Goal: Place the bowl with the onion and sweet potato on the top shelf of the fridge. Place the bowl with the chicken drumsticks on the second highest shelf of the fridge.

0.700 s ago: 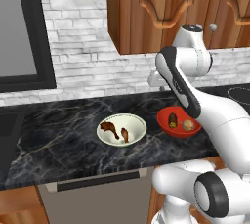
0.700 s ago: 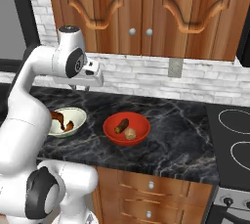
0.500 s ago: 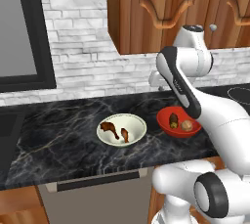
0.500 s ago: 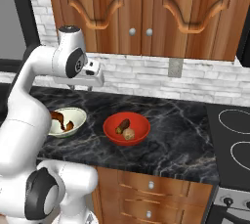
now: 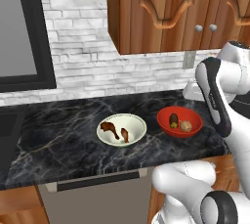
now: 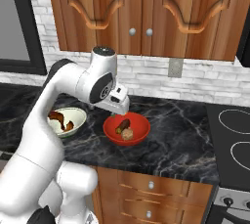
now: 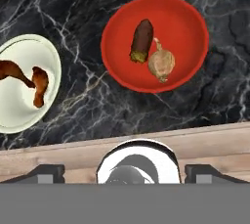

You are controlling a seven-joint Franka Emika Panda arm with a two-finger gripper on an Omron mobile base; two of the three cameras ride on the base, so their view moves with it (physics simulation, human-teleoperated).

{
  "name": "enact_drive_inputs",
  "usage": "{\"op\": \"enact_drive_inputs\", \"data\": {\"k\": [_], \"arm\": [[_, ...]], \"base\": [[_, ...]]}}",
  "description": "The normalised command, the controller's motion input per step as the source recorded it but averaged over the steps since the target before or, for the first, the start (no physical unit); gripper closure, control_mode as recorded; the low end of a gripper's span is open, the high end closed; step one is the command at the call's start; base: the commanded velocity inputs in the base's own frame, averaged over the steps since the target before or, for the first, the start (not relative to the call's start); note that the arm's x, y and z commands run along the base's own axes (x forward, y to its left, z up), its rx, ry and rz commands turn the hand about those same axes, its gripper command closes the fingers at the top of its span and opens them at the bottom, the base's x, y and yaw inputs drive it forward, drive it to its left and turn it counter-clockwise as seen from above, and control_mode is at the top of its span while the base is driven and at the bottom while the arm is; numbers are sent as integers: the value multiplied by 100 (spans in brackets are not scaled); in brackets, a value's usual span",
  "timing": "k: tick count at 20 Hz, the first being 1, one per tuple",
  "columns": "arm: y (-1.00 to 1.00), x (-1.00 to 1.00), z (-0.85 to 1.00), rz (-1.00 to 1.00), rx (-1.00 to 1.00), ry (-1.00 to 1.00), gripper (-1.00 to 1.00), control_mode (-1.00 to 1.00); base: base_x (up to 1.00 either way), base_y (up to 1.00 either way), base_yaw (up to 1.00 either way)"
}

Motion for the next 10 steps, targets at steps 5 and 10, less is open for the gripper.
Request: {"op": "enact_drive_inputs", "data": {"k": [5, 10], "arm": [[-100, -17, -71, -46, 22, 16, -100, -100], [-67, 14, -61, -40, 26, 16, -100, -100]], "base": [[0, 0, 0], [0, 0, 0]]}}
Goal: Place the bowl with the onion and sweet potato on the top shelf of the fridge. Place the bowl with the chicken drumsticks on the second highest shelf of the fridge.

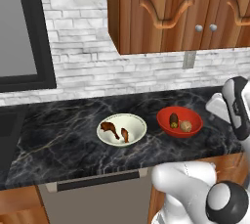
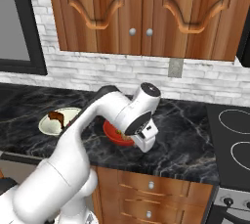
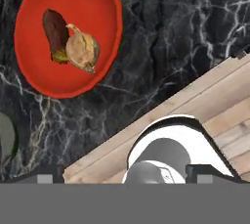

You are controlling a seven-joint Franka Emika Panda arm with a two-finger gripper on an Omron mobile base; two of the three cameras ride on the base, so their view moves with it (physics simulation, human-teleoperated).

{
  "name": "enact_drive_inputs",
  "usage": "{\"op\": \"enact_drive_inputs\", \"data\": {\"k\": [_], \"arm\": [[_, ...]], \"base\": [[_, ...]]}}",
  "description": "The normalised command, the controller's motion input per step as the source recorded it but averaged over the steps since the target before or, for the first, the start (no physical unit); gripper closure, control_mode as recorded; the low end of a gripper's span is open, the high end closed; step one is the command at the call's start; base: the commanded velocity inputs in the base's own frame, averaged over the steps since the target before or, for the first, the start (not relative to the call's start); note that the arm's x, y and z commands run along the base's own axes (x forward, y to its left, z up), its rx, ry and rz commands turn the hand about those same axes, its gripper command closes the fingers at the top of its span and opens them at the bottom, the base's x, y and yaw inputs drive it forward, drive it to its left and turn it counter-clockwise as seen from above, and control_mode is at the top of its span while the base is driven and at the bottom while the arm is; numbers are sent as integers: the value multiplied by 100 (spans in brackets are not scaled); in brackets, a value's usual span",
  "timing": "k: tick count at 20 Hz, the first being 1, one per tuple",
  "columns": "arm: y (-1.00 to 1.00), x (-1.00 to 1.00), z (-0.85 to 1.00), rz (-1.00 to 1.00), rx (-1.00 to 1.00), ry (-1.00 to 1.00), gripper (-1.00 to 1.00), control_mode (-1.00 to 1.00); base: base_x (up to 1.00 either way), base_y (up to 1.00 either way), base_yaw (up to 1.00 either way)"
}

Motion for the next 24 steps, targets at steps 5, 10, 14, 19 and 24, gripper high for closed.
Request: {"op": "enact_drive_inputs", "data": {"k": [5, 10, 14, 19, 24], "arm": [[-8, 24, -40, -11, 16, 5, -100, -100], [0, 74, -38, -8, 1, 5, -100, -100], [-3, 56, -53, -9, 1, 10, -100, -100], [-7, 52, -49, -10, 1, 7, -100, -100], [-15, 42, -40, -8, 1, 2, -100, -100]], "base": [[0, 0, 0], [0, 0, 0], [0, 0, 0], [0, 0, 0], [0, 0, 0]]}}
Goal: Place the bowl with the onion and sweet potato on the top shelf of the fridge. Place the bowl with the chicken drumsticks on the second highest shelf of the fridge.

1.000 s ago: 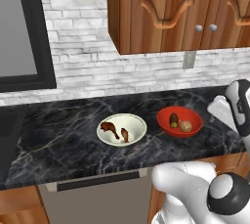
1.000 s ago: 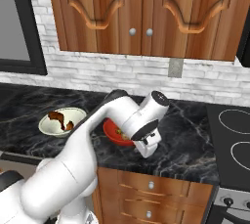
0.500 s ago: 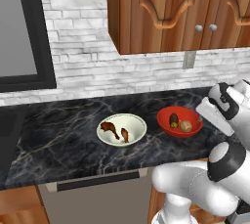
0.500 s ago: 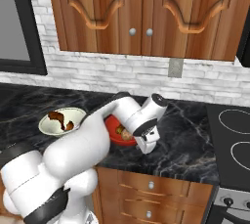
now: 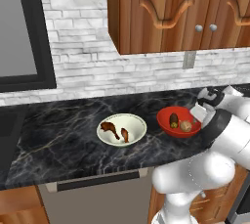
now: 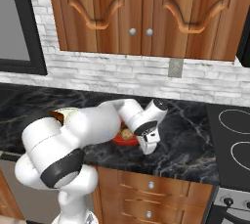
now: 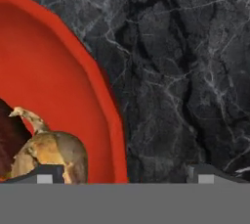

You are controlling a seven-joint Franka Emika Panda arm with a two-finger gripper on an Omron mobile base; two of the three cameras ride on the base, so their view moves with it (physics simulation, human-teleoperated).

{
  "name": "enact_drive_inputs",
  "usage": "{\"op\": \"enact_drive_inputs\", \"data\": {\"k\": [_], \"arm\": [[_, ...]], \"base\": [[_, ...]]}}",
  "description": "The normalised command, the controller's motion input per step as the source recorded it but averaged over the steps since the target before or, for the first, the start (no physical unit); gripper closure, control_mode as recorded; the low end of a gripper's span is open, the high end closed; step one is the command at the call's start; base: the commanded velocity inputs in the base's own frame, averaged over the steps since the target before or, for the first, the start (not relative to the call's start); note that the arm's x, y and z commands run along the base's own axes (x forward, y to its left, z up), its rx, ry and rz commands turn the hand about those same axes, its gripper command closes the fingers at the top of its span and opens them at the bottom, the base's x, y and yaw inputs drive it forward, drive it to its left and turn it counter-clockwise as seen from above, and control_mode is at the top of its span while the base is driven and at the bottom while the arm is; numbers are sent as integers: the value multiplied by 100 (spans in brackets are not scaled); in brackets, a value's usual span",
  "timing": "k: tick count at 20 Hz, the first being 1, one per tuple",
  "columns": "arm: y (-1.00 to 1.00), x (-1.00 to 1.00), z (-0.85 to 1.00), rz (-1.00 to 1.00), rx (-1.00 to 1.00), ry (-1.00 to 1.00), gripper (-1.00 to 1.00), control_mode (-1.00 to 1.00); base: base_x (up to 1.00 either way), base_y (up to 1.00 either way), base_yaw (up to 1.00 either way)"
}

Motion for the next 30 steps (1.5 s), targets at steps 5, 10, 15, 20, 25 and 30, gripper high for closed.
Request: {"op": "enact_drive_inputs", "data": {"k": [5, 10, 15, 20, 25, 30], "arm": [[-7, 44, -47, -8, 0, 0, -100, -100], [0, 30, -36, -6, 0, 0, 100, -100], [0, -1, 0, 0, 0, 0, 100, -100], [10, -22, 42, -1, -1, -14, 100, -100], [50, -34, 99, -3, -11, -18, 100, -100], [61, -57, 100, -5, -9, -18, 100, -100]], "base": [[0, 0, 0], [0, 0, 0], [0, 0, 0], [0, 0, 0], [0, 0, 0], [0, 0, 0]]}}
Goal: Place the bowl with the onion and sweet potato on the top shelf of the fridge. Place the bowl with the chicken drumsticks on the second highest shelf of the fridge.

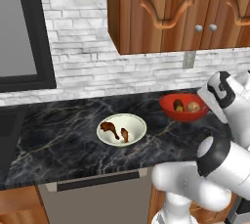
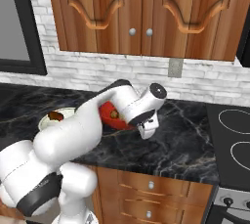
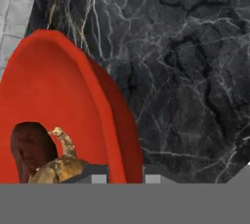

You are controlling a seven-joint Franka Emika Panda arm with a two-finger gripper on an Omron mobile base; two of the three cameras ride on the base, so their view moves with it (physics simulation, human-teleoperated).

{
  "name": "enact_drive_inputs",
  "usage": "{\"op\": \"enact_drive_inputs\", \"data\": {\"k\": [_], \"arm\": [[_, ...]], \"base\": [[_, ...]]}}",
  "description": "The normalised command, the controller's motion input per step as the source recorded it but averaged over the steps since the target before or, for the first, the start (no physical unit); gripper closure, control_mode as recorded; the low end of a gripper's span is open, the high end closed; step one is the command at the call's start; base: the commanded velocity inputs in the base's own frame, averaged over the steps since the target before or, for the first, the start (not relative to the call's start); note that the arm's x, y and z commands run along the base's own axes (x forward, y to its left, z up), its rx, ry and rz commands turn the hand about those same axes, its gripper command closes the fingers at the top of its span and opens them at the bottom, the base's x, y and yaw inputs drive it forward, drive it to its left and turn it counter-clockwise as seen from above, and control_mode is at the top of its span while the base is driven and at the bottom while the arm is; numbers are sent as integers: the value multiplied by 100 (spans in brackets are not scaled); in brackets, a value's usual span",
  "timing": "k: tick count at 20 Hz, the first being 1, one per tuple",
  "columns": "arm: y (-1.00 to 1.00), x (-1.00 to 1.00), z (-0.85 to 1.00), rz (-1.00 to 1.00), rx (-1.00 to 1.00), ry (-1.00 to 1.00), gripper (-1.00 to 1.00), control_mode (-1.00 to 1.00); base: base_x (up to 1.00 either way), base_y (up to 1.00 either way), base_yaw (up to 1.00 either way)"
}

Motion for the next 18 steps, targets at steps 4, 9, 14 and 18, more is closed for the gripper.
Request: {"op": "enact_drive_inputs", "data": {"k": [4, 9, 14, 18], "arm": [[72, -79, 95, -8, -6, -16, 100, -100], [72, -100, 56, -1, 0, -8, 100, -100], [34, -63, 13, 1, 0, -3, 100, -100], [0, 0, 0, 0, 0, 0, 100, 100]], "base": [[0, 0, 0], [0, 0, 0], [0, 0, 0], [-35, 0, 5]]}}
